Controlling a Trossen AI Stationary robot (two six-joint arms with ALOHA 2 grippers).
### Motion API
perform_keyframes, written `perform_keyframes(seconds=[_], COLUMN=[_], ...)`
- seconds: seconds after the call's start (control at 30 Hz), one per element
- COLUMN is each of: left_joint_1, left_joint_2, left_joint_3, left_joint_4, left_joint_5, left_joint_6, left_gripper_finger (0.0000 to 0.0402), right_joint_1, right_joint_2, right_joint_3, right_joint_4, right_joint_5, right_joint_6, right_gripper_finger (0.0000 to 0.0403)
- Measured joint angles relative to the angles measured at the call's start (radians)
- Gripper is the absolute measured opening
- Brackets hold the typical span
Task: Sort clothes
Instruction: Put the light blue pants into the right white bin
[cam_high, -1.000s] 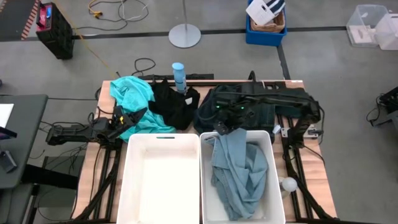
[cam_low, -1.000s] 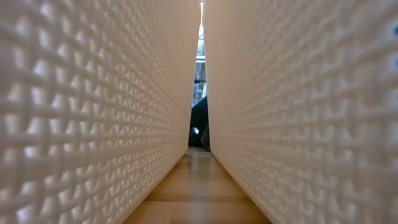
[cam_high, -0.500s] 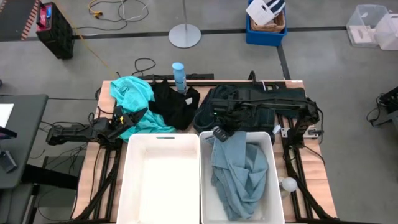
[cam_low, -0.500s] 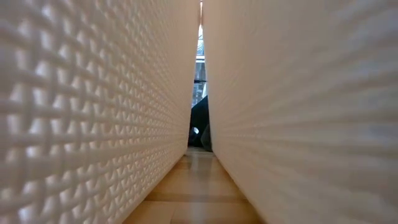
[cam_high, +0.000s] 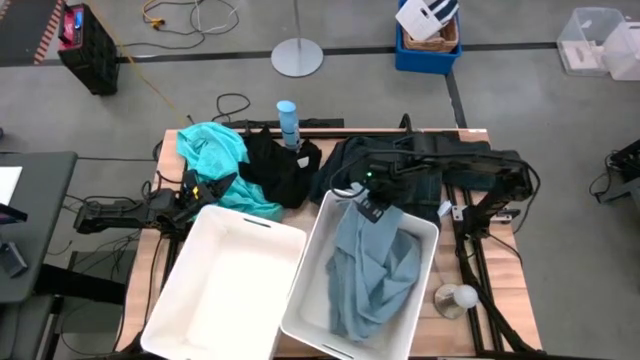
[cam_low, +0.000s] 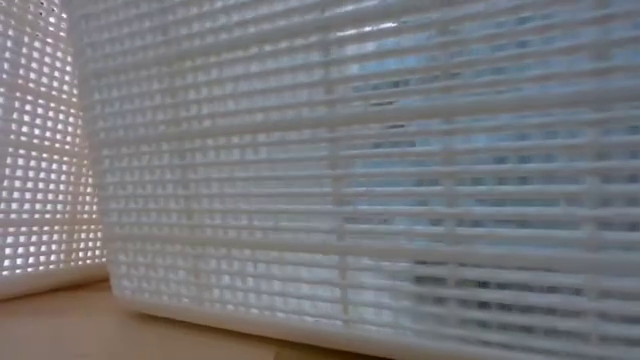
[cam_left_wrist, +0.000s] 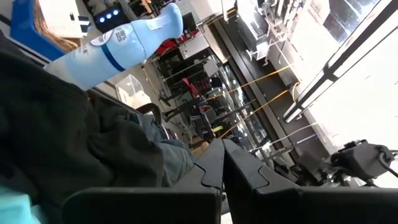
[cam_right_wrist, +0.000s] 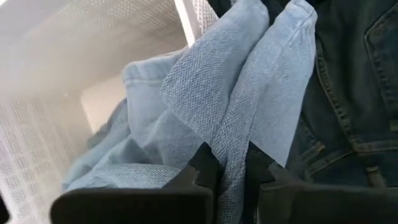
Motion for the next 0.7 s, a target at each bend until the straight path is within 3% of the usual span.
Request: perform_keyframes(seconds=[0.27,0.7], left_joint_1=[0.0,-0.001], left_joint_2=[0.0,0.0], left_joint_3=[0.0,0.0], left_joint_4=[0.001,0.004], left_joint_5=[0.001,0.002], left_joint_6=[-0.02,-0.034], left_gripper_finger=[0.0,0.0], right_joint_1=[0.039,0.098], right_joint_2=[0.052,0.096], right_joint_3=[-0.001,-0.001], right_joint_4=[-0.012,0.014], right_joint_5=[0.007,0.108], right_joint_6=[-0.12,-0.197], right_gripper_finger=[0.0053,0.0107])
